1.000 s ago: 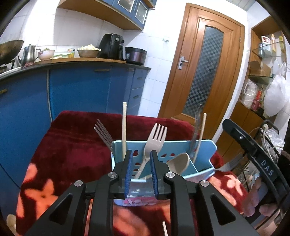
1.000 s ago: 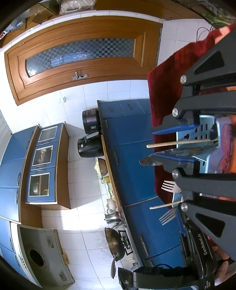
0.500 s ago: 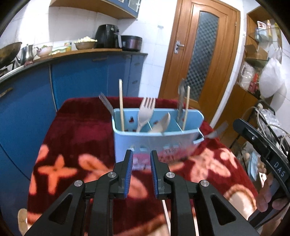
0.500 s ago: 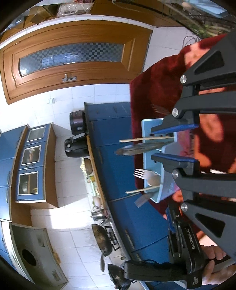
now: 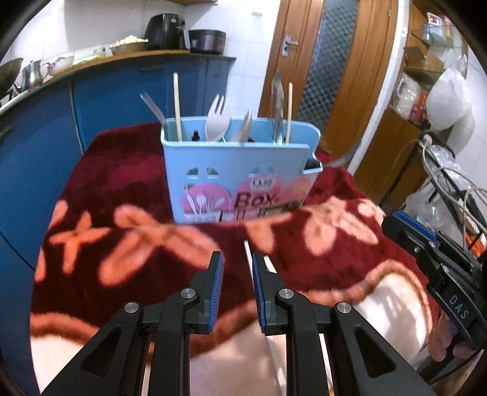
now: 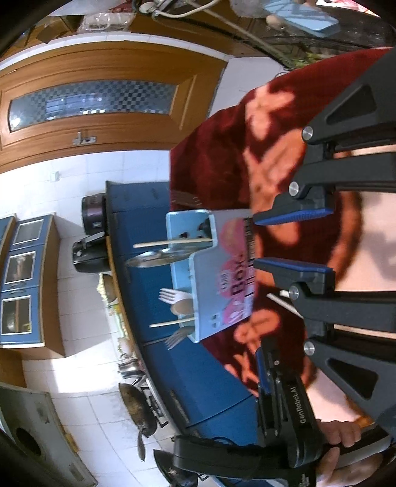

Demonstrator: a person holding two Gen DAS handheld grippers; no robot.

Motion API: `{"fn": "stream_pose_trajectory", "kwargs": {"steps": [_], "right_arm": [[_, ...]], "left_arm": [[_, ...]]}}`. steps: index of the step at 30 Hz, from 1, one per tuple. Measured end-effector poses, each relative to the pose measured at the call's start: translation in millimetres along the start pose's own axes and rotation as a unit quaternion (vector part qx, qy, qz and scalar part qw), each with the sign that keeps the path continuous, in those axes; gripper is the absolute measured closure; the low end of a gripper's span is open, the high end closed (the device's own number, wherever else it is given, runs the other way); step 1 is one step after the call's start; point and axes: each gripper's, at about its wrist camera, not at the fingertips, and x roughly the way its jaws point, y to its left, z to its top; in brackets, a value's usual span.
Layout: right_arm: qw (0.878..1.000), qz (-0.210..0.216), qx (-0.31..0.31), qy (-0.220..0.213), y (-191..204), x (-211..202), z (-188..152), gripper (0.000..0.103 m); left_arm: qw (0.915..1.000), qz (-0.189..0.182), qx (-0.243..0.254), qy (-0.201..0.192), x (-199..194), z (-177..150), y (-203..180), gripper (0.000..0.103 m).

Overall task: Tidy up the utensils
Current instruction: 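Move both tools back over the remaining utensils, then lower the left tool onto a white plastic knife while the right tool lowers onto chopsticks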

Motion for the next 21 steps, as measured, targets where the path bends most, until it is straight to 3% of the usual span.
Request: {"fn": "stream_pose_trajectory", "kwargs": {"steps": [21], "right_arm": [[0.997,-0.008,0.054,0.057,-44.6,-3.8,-41.9,0.076]], "left_arm": [[0.9951,-0.004,0.014,0.098,36.5,-24.1,-23.0,0.084]]}}
